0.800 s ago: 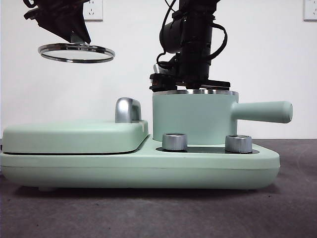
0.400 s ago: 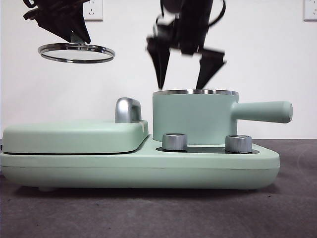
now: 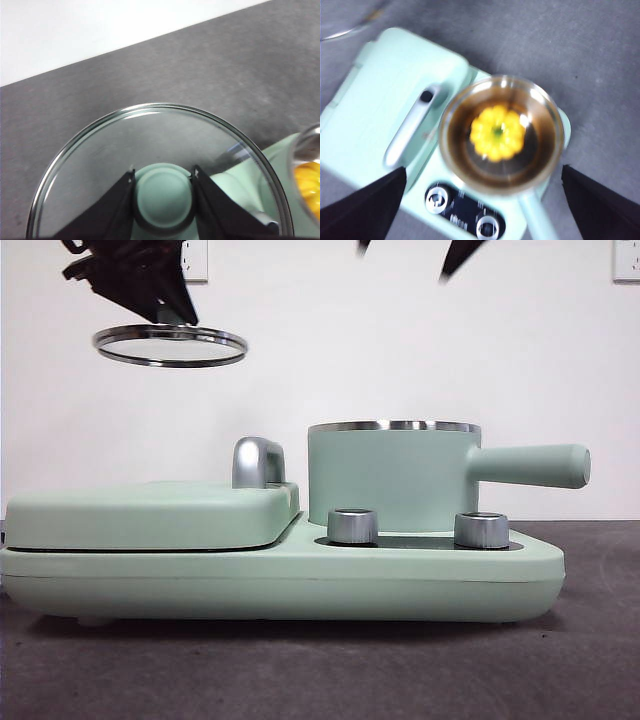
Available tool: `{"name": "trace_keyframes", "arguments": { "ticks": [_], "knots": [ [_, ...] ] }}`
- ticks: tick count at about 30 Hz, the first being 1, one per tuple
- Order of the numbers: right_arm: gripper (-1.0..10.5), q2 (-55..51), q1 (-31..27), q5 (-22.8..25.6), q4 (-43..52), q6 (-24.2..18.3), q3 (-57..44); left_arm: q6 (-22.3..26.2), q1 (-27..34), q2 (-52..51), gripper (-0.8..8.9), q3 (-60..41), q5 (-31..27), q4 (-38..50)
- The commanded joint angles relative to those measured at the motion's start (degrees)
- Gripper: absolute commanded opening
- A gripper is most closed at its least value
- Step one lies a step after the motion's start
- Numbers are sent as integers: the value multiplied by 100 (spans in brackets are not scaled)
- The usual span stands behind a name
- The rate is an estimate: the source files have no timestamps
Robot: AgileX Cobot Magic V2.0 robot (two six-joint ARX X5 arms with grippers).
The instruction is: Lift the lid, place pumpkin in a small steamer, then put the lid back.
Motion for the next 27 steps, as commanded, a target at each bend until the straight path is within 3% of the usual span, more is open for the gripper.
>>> {"name": "trace_keyframes", "arguments": {
  "ticks": [1, 13, 20, 24, 27],
  "knots": [
    [492, -802, 192, 153, -470, -26, -470, -17, -227, 57, 19, 216, 55, 131],
    [491, -3713, 1180, 374, -468, -9, -3088, 68, -1526, 68, 19, 216, 55, 201],
    [491, -4972, 1261, 800, -452, 31, -4496, 205, -2177, 136, 19, 216, 55, 391],
    [491, -5823, 1263, 684, 411, 413, -5287, 214, -2430, 269, 19, 216, 55, 505],
    [491, -6463, 1263, 535, 1226, 474, -5805, 214, -2555, 439, 19, 216, 55, 621]
  ]
}}
